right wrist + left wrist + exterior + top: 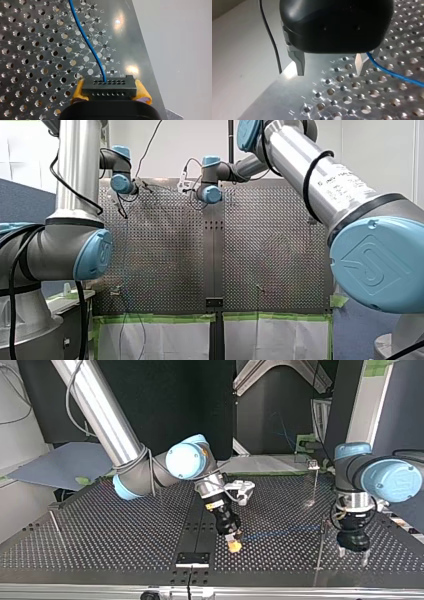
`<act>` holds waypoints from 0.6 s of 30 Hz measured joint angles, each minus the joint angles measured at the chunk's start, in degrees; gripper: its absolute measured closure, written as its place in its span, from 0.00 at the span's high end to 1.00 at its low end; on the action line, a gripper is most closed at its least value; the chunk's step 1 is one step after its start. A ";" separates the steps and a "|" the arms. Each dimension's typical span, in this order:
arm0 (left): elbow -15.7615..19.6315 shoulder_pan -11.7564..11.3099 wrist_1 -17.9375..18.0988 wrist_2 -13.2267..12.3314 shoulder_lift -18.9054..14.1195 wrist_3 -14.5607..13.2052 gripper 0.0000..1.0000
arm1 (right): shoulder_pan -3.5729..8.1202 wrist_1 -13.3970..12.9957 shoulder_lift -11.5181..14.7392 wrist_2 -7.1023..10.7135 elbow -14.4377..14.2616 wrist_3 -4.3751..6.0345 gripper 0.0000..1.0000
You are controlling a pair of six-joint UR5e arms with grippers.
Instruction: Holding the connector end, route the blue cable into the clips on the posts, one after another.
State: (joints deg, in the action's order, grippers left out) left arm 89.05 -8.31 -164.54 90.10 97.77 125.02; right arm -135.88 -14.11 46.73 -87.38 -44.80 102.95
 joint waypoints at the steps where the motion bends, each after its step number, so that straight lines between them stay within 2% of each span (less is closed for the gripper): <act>1: 0.00 0.06 -0.47 0.42 0.01 -0.06 1.00 | 0.00 0.01 0.00 0.00 0.00 -0.01 0.00; 11: 0.11 0.23 -5.91 5.09 0.02 -2.13 1.00 | -0.04 0.21 0.00 0.00 0.00 -0.15 0.00; 18: 2.99 0.06 -9.83 3.30 -1.79 -2.85 1.00 | -0.19 0.45 0.00 0.01 -0.01 -0.32 0.00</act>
State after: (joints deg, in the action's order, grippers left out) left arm 92.04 -8.25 -174.37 93.40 95.98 122.17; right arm -136.07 -13.66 46.73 -87.37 -44.81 102.64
